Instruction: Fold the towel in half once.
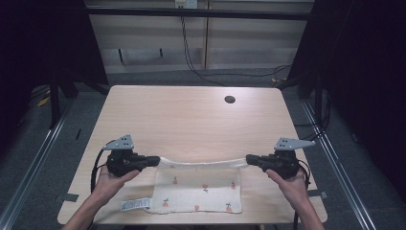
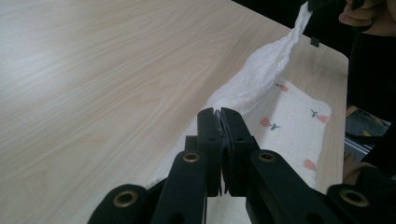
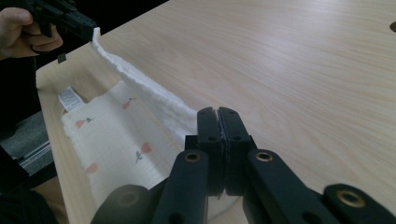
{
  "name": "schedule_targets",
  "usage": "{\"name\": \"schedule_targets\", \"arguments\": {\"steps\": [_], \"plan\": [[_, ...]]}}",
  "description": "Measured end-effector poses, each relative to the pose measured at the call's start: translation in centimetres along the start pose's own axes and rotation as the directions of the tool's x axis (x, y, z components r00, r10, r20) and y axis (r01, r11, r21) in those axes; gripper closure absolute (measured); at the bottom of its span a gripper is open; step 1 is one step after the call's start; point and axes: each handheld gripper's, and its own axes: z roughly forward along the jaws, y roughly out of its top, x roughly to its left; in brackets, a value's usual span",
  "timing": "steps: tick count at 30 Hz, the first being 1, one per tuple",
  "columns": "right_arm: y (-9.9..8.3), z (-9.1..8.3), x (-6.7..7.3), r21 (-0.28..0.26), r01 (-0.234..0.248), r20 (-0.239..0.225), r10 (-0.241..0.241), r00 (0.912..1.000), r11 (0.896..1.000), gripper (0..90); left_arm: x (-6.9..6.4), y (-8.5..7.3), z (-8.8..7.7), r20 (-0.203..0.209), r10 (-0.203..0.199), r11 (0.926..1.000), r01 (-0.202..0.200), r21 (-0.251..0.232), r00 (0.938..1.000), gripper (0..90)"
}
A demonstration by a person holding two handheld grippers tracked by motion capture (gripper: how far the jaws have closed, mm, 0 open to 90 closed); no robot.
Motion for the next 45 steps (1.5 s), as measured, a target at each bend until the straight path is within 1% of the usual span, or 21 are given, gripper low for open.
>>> {"name": "schedule_targets", "arguments": {"steps": [4, 9, 11, 12, 14, 15, 17, 23, 26, 30, 33, 34, 35, 37, 39, 40, 41, 42, 43, 44, 45], "plan": [[-0.6, -0.1, 0.6, 0.012, 0.004, -0.016, -0.003, 0.9999, 1.0, 88.7, -0.2, -0.9, 0.0, 0.014, -0.018, 0.9996, 0.018, 0.02, 0.9997, 87.7], [-1.0, -0.5, 1.1, 0.005, 0.003, -0.025, -0.003, 0.9997, 1.0, 88.7, -1.0, -0.9, -0.8, 0.016, -0.003, 0.9995, 0.002, 0.03, 0.9999, 87.7], [-1.1, -0.6, 1.2, 0.007, 0.006, -0.026, -0.006, 0.9996, 1.0, 88.7, -1.1, -1.1, -0.9, 0.02, -0.007, 0.9995, 0.007, 0.032, 0.9998, 87.7], [-1.3, -0.6, 1.5, 0.013, 0.007, -0.026, -0.006, 0.9997, 1.0, 88.7, -1.2, -1.3, -1.0, 0.019, -0.013, 0.9993, 0.012, 0.034, 0.9997, 87.8], [-1.5, -0.7, 1.5, 0.014, 0.005, -0.027, -0.005, 0.9996, 1.0, 88.7, -1.3, -2.1, -0.9, 0.033, -0.05, 0.9984, 0.049, 0.03, 0.9982, 87.8], [-2.0, -0.7, 1.7, 0.019, 0.002, -0.031, -0.001, 0.9995, 1.0, 88.7, -1.6, -2.7, -0.8, 0.036, -0.053, 0.998, 0.051, 0.036, 0.998, 87.8], [-2.2, -0.7, 1.8, 0.024, 0.0, -0.029, 0.001, 0.9996, 1.0, 88.7, -1.7, -2.9, -0.8, 0.039, -0.057, 0.9976, 0.056, 0.04, 0.9976, 87.8], [-3.2, -1.0, 2.8, 0.045, 0.01, -0.038, -0.008, 0.9992, 0.999, 88.7, -2.5, -3.3, -1.1, 0.035, -0.048, 0.9968, 0.046, 0.066, 0.9982, 87.8], [-3.5, -0.9, 3.0, 0.053, 0.01, -0.043, -0.008, 0.999, 0.999, 88.7, -3.1, -3.8, -1.0, 0.036, -0.027, 0.996, 0.024, 0.087, 0.999, 87.8], [-4.2, -0.7, 3.4, 0.079, 0.013, -0.051, -0.009, 0.9987, 0.997, 88.7, -3.1, -4.6, -0.9, 0.044, -0.038, 0.9953, 0.034, 0.091, 0.9983, 87.7], [-5.1, -0.7, 3.6, 0.091, 0.002, -0.055, 0.003, 0.9985, 0.996, 88.7, -3.2, -4.8, -1.1, 0.047, -0.046, 0.995, 0.041, 0.091, 0.9979, 87.7], [-5.1, -0.7, 3.6, 0.091, 0.002, -0.055, 0.003, 0.9985, 0.996, 88.7, -3.2, -4.9, -1.1, 0.046, -0.044, 0.994, 0.039, 0.102, 0.998, 87.7], [-5.4, -0.5, 3.7, 0.104, -0.001, -0.058, 0.007, 0.9983, 0.995, 88.7, -3.4, -5.1, -1.1, 0.044, -0.058, 0.9932, 0.053, 0.104, 0.9974, 87.7], [-5.5, -0.4, 3.8, 0.108, 0.0, -0.06, 0.006, 0.9982, 0.994, 88.7, -3.7, -5.7, -0.8, 0.046, -0.046, 0.9915, 0.04, 0.124, 0.9979, 87.7], [-6.0, 0.0, 3.9, 0.129, 0.004, -0.057, 0.004, 0.9984, 0.992, 88.7, -3.8, -6.0, -0.4, 0.058, -0.052, 0.9896, 0.043, 0.137, 0.997, 87.5], [-6.0, 0.0, 3.9, 0.129, 0.004, -0.057, 0.004, 0.9984, 0.992, 88.7, -3.8, -6.1, -0.3, 0.058, -0.044, 0.9877, 0.035, 0.152, 0.9973, 87.5], [-6.6, 0.2, 3.8, 0.147, -0.007, -0.053, 0.014, 0.9985, 0.989, 88.6, -3.8, -6.3, -0.2, 0.066, -0.041, 0.9862, 0.03, 0.163, 0.997, 87.4], [-6.6, 0.2, 3.8, 0.147, -0.007, -0.053, 0.014, 0.9985, 0.989, 88.6, -3.8, -6.3, -0.2, 0.066, -0.041, 0.9862, 0.03, 0.163, 0.997, 87.4], [-7.1, 0.3, 3.8, 0.166, -0.013, -0.052, 0.022, 0.9984, 0.986, 88.6, -3.8, -6.5, -0.2, 0.062, -0.045, 0.985, 0.034, 0.169, 0.9971, 87.2], [-7.3, 0.4, 3.9, 0.175, -0.008, -0.054, 0.018, 0.9984, 0.985, 88.5, -3.6, -6.8, 0.1, 0.057, -0.055, 0.9811, 0.043, 0.188, 0.9969, 87.2], [-7.3, 0.4, 3.9, 0.175, -0.008, -0.054, 0.018, 0.9984, 0.985, 88.5, -3.6, -6.8, 0.1, 0.057, -0.055, 0.9811, 0.043, 0.188, 0.9969, 87.3]]}}
